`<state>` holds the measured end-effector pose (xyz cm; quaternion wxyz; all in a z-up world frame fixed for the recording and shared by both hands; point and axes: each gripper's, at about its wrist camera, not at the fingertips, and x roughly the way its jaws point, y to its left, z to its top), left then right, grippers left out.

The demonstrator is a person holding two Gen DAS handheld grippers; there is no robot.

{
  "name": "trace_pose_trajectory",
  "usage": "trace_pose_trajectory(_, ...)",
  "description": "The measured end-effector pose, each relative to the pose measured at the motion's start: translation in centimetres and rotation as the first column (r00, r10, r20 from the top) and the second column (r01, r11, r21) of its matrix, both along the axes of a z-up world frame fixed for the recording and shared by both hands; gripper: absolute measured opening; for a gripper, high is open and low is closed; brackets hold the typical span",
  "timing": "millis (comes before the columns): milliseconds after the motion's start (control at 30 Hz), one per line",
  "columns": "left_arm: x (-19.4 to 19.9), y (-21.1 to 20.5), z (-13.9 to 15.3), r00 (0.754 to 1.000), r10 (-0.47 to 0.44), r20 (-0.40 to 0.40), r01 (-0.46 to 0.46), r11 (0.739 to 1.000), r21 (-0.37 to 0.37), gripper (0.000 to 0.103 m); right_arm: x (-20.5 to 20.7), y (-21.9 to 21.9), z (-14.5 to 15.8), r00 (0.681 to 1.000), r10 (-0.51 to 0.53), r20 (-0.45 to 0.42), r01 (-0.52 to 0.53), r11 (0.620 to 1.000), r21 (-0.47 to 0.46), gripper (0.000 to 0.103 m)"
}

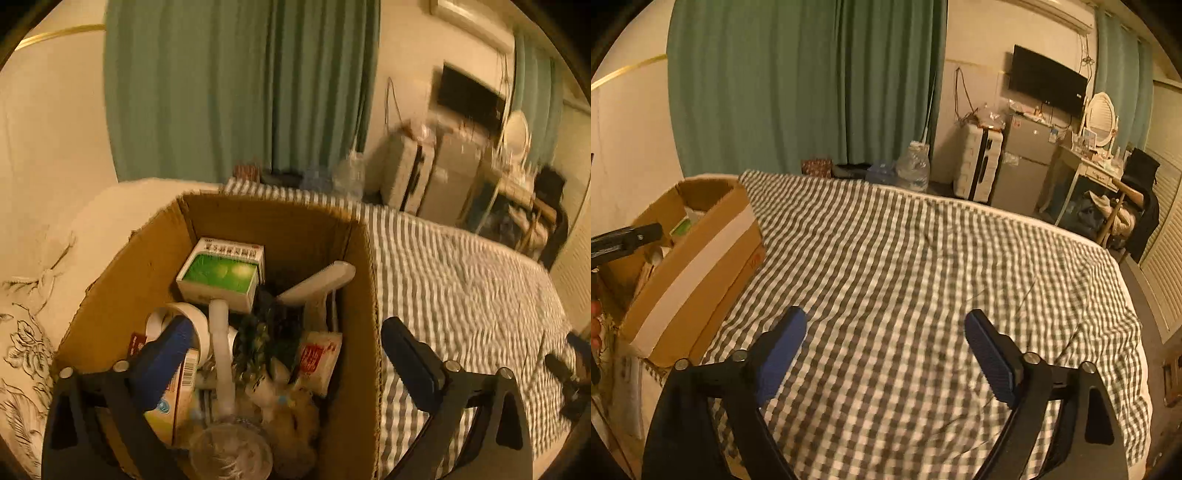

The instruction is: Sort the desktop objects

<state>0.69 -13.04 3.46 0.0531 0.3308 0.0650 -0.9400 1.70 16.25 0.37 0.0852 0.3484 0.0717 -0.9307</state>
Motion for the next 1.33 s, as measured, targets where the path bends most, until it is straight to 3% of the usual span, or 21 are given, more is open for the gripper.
trace_pose_trajectory(67,0.5,0.4,-0.3,1.0,-0.021,-0.002,0.021,0.999,0.025,0.103,-0.2,-0.5,-0.7,1.0,-0.014,0.002,0.014,1.0,0.028,0.089)
trace_pose_trajectory(133,0.4,0.9,-0.8,1.0,-0.017,0.02,0.017,1.0,-0.007,0.103,-0.3,-0.6,-1.0,1.0,-0.027,0.001,0.027,0.999,0.032,0.089)
trace_pose_trajectory(233,0.7,1.3,-1.0,1.0,-0.009,0.022,0.01,0.999,-0.041,0.103,-0.5,-0.2,-1.1,0.999,-0.038,-0.001,0.038,0.999,0.021,0.089)
trace_pose_trajectory(400,1.7,1.4,-0.1,1.0,0.012,0.002,-0.012,1.0,0.014,0.103,-0.5,-0.1,-1.5,0.998,-0.064,0.001,0.064,0.998,0.007,0.091)
trace_pose_trajectory(533,2.2,2.1,0.3,0.999,0.042,0.0,-0.042,0.999,-0.017,0.103,-0.6,0.4,-1.4,0.997,-0.078,0.007,0.078,0.996,-0.041,0.091)
trace_pose_trajectory(767,3.6,3.2,2.1,0.994,0.059,-0.096,-0.063,0.997,-0.035,0.103,-0.6,1.4,-0.7,0.996,-0.087,0.001,0.086,0.991,-0.103,0.093)
trace_pose_trajectory(1100,2.5,5.3,0.7,0.999,0.035,-0.041,-0.038,0.996,-0.083,0.103,-1.5,2.7,-1.1,0.99,-0.134,0.036,0.138,0.983,-0.125,0.094)
trace_pose_trajectory(1200,3.0,5.7,0.4,0.996,0.079,-0.044,-0.083,0.991,-0.102,0.103,-1.5,2.8,-1.4,0.989,-0.142,0.046,0.146,0.981,-0.124,0.094)
trace_pose_trajectory(1333,3.0,6.6,0.5,0.998,0.006,-0.057,-0.011,0.995,-0.101,0.103,-1.4,2.7,-1.4,0.989,-0.139,0.043,0.143,0.983,-0.117,0.094)
